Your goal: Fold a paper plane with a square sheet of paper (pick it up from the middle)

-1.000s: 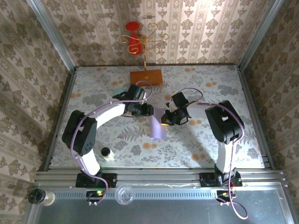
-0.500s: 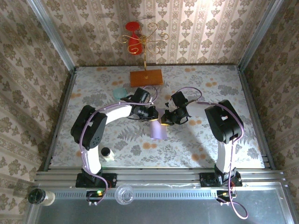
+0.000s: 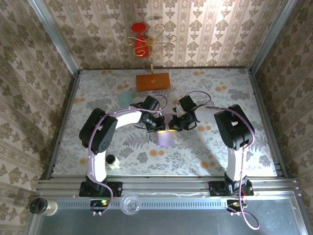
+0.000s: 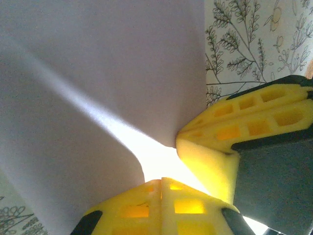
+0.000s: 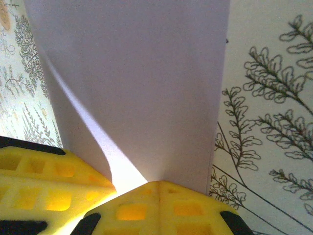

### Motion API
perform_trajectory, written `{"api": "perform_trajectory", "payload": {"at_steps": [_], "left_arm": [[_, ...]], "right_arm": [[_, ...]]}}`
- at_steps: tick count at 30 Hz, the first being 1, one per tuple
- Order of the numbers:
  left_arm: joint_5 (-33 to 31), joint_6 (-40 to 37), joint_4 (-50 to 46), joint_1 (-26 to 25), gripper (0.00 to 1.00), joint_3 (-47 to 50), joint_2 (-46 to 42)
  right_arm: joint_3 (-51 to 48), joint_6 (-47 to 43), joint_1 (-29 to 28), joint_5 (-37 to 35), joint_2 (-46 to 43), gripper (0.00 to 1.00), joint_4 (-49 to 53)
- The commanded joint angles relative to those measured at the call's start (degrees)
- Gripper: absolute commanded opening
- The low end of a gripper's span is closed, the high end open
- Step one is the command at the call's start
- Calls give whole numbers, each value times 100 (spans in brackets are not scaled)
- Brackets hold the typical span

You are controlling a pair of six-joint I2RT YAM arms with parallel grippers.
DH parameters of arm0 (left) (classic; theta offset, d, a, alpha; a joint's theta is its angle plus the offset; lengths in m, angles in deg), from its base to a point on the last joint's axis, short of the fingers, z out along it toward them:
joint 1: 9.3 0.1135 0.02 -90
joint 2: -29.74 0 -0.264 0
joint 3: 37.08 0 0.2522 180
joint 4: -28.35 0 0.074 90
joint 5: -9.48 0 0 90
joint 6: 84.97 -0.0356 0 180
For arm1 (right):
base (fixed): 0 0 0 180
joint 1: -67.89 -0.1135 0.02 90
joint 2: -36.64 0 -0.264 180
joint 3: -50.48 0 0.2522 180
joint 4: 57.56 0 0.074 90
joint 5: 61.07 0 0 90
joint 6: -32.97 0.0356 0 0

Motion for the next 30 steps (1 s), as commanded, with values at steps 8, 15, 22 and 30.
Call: {"api": "perform_trajectory", "payload": {"at_steps": [8,15,22,30], "left_arm": [[-21,-538,-401,230,5,-16,109],[-9,-854,-387,560,3,406,28],[-176,-1062,-544,1045,2,827,-533],[418,-375,554,602,3,673,-847]], "right_arm": [[-209,-153,2,-1125,619,7,1123],[-206,-233,9,-1281,687,7,1312],[-207,-258,9,-1331,693,7,1382],[-222,-241,10,-1345,723,7,1367]]}}
